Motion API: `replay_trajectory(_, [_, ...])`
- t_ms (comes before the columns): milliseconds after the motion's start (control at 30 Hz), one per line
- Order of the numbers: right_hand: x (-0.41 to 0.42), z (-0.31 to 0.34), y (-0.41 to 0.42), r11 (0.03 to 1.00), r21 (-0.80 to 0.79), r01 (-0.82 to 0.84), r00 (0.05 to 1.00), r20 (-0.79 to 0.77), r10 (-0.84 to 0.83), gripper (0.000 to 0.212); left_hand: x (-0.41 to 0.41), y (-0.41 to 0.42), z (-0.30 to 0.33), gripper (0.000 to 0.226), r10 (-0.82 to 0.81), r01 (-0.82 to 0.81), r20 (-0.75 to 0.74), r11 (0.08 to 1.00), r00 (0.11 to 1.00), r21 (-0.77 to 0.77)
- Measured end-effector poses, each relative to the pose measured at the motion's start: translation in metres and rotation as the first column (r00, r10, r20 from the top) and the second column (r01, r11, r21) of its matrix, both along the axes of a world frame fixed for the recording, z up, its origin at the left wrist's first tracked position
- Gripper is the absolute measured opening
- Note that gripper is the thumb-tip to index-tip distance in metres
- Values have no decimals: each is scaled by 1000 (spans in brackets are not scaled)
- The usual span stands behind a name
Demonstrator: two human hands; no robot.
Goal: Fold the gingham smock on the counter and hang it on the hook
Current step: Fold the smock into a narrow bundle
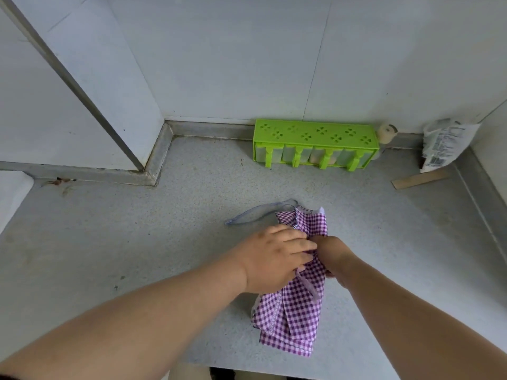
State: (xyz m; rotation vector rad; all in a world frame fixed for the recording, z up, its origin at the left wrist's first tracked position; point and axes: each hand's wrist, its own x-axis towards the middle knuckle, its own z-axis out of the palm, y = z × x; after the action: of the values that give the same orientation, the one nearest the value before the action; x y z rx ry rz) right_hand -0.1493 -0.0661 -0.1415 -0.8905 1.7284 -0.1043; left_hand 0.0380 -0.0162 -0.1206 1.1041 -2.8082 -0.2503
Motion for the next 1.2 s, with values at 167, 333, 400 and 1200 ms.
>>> replay_trajectory(167, [-5,-2,-5,995,56,-87,991,-97,93,46,-21,-20,17,37,31,-157,411,948,911,276])
replay_trajectory(333, [-12,-8,-6,967,-39,-253,965,-84,249,48,-50,-37,15,46,243,-456,437,742,866,490])
replay_trajectory(400, [-21,-9,-4,896,-53,-442,877,-237,419,53,-59,-38,11,52,228,-487,499,728,836,483])
replay_trajectory(1200, [-71,-11,16,660,-135,-739,655,-375,656,29,-72,-20,-23,52,301,-385,241,698,923,604])
